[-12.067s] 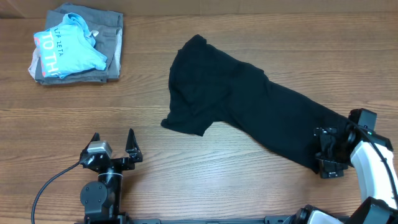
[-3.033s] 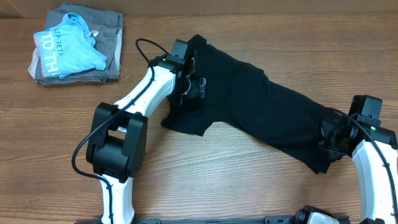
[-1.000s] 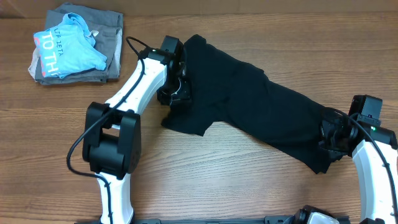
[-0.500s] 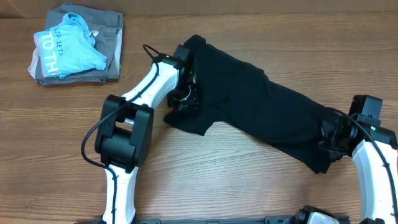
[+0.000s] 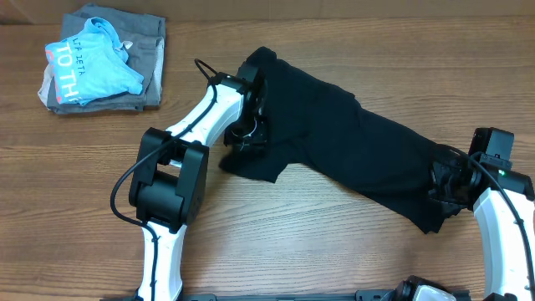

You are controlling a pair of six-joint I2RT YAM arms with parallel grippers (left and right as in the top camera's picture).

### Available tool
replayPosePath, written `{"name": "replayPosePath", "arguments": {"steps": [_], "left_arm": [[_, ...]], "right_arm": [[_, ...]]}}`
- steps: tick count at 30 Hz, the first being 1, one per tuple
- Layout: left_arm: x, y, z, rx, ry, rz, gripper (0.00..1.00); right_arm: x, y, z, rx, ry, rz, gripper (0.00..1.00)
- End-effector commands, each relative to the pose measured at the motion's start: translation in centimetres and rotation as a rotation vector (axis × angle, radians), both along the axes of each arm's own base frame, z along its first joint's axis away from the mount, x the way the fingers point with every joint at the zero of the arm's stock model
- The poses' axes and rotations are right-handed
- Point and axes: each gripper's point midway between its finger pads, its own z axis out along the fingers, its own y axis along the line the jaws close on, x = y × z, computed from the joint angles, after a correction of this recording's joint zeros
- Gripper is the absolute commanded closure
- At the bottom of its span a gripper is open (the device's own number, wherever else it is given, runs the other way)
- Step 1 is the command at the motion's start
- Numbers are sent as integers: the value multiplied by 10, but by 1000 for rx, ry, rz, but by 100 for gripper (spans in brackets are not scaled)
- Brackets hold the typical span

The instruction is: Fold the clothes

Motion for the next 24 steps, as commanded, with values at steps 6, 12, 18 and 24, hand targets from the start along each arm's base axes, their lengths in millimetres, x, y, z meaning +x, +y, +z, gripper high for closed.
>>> {"name": "replayPosePath", "arguments": {"steps": [6, 12, 18, 24], "left_arm": [[16, 39, 5, 99, -8, 73, 73], [16, 34, 9, 67, -6, 77, 77], [23, 25, 27, 14, -43, 75, 76], [22, 14, 34, -47, -44, 64, 72]], "right_arm": [[6, -1, 11, -17, -36, 10, 96], [6, -2, 11, -18, -36, 10, 96], [6, -1, 11, -17, -37, 10, 96], [6, -1, 11, -17, -36, 10, 96]]}}
